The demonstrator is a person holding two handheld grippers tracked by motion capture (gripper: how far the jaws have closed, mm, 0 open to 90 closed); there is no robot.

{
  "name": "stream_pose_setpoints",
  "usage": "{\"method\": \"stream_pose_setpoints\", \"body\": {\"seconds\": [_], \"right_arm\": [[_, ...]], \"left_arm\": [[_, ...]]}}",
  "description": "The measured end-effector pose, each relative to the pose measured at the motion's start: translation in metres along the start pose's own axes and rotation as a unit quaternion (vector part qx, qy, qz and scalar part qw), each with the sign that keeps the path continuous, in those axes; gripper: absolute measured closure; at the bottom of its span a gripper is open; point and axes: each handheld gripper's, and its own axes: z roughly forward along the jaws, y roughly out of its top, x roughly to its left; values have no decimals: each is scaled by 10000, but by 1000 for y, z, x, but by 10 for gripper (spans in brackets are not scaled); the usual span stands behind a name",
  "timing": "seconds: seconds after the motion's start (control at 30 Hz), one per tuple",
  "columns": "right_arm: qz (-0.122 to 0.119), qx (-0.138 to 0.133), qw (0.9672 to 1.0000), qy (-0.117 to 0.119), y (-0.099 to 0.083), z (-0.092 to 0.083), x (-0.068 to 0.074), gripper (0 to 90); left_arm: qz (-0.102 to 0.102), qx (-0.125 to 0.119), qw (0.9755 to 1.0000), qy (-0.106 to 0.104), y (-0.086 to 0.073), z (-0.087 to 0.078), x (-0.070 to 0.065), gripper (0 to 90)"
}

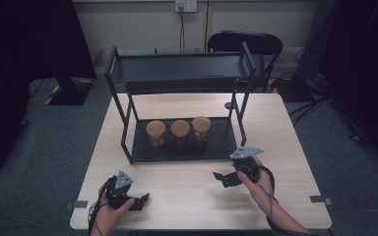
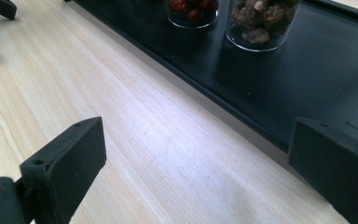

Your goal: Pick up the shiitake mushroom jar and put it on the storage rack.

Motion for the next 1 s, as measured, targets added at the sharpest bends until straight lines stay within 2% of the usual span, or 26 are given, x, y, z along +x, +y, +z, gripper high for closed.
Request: {"method": "stream_pose_setpoints", "body": {"seconds": [0.27, 0.5, 0.8, 1.0], "right_arm": [[-137, 77, 9999, -8, -11, -5, -1, 36], [-123, 112, 9999, -5, -24, -12, -6, 36], [-197, 189, 9996, -2, -46, -23, -13, 35], [-302, 344, 9989, -52, -62, -33, -17, 32]], "left_arm": [[-6, 0, 10000, 1, 0, 0, 0, 4], [-7, -1, 10000, 1, 0, 0, 0, 4], [-6, 0, 10000, 2, 0, 0, 0, 4], [1, 2, 10000, 1, 0, 0, 0, 4]]}}
